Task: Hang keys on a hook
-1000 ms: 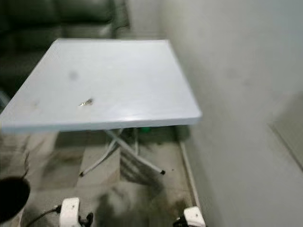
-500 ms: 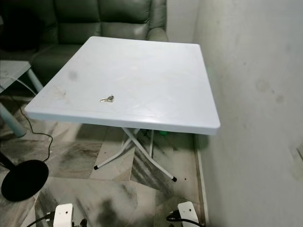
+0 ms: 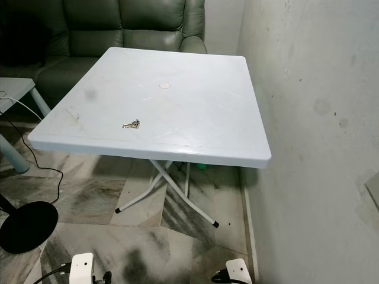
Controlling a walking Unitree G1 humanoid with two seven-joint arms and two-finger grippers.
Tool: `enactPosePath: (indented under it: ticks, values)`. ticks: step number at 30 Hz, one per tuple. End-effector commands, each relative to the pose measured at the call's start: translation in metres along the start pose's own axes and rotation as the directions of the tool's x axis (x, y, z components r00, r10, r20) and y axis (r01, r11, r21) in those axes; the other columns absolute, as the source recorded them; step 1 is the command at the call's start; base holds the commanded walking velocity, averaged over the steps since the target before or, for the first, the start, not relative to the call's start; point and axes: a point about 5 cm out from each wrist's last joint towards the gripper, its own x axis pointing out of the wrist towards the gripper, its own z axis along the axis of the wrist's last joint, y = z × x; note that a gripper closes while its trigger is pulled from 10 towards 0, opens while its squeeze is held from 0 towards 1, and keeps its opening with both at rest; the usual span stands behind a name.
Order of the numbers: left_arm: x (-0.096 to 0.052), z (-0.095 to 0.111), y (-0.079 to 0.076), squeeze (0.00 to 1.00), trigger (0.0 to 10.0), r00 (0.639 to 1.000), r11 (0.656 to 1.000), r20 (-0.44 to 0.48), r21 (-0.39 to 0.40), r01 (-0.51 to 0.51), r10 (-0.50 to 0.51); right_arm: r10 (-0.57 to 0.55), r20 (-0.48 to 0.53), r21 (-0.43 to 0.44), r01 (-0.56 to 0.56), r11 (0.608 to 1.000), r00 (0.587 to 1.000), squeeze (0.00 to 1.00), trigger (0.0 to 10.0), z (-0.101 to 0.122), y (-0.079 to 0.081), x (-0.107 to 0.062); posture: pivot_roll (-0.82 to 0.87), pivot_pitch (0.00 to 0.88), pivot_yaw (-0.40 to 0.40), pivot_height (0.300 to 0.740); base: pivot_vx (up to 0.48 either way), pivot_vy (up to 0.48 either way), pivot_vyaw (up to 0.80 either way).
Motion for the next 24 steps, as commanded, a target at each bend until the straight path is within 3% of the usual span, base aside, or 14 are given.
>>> enactPosePath:
  ticks: [1,7,24]
  values:
    - [0.0000,0.0001,0.0020,0.00,10.0,1.000,1.000,-0.003,-0.010,0.000,0.000,0.000,0.003,0.003,0.000,1.000,1.000,0.00,10.0,0.0010,-0.0008,0.0001,-0.06,0.000,-0.018,0.740,0.000,0.000,0.00]
    - [0.0000,-0.0002,0.0017,0.00,10.0,1.000,1.000,-0.006,-0.008,0.003,-0.004,0.001,0.003,0.006,-0.001,1.000,1.000,0.00,10.0,0.0006,-0.0010,-0.0001,-0.06,0.000,-0.018,0.740,0.000,0.227,0.00]
    - [-0.0001,-0.0009,0.0009,0.00,10.0,1.000,1.000,-0.008,-0.019,0.002,-0.002,0.003,0.005,0.017,-0.003,1.000,1.000,0.00,10.0,0.0003,-0.0015,-0.0003,-0.06,0.000,-0.022,0.740,0.000,0.463,0.00]
